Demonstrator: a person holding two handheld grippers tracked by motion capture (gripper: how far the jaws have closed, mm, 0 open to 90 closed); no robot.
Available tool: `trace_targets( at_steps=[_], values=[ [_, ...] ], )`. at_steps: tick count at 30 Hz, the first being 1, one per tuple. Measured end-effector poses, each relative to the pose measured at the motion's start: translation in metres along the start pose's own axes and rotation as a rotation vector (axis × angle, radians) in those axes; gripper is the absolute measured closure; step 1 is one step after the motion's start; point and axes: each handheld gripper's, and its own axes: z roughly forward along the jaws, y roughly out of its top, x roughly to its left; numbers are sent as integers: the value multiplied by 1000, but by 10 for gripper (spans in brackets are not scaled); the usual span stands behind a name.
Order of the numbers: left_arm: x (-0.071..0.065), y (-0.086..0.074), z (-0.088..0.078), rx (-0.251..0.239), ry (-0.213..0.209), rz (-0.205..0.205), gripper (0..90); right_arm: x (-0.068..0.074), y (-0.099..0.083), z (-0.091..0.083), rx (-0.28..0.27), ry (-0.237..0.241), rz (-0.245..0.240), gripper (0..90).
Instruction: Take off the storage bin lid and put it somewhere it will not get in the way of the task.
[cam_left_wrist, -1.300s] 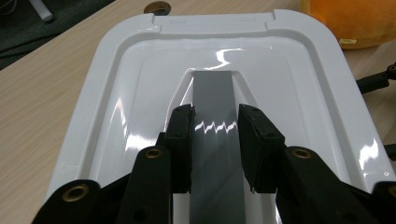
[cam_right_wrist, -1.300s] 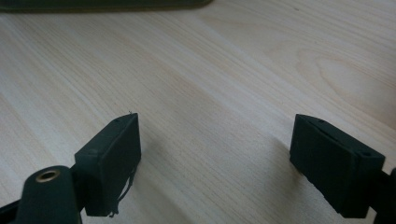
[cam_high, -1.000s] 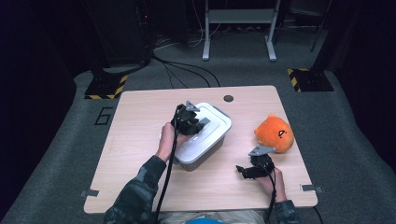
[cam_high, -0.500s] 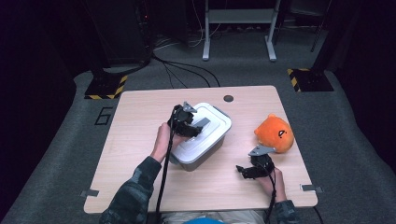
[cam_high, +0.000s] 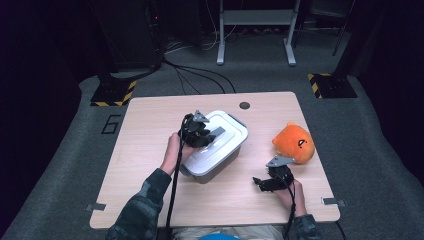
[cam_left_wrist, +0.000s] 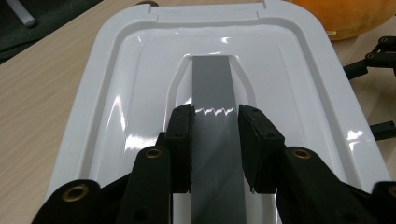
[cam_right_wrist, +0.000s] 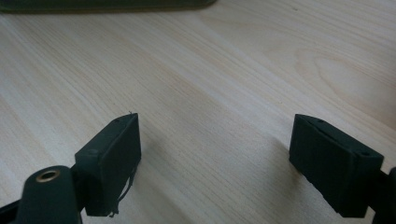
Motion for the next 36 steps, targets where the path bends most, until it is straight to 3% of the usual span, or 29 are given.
trace_targets(
  at_steps=[8, 14, 25, 36],
  values=[
    [1, 4, -14, -36, 4, 0, 664, 0, 0, 0, 0, 0, 0, 160],
    [4, 9, -29, -61, 33, 6, 664, 0, 0, 0, -3, -4, 4, 160],
    [8, 9, -40, -60, 52, 16, 664, 0, 0, 0, -3, -5, 4, 159],
    [19, 0, -53, -65, 88, -2, 664, 0, 0, 0, -3, -5, 4, 159]
  ],
)
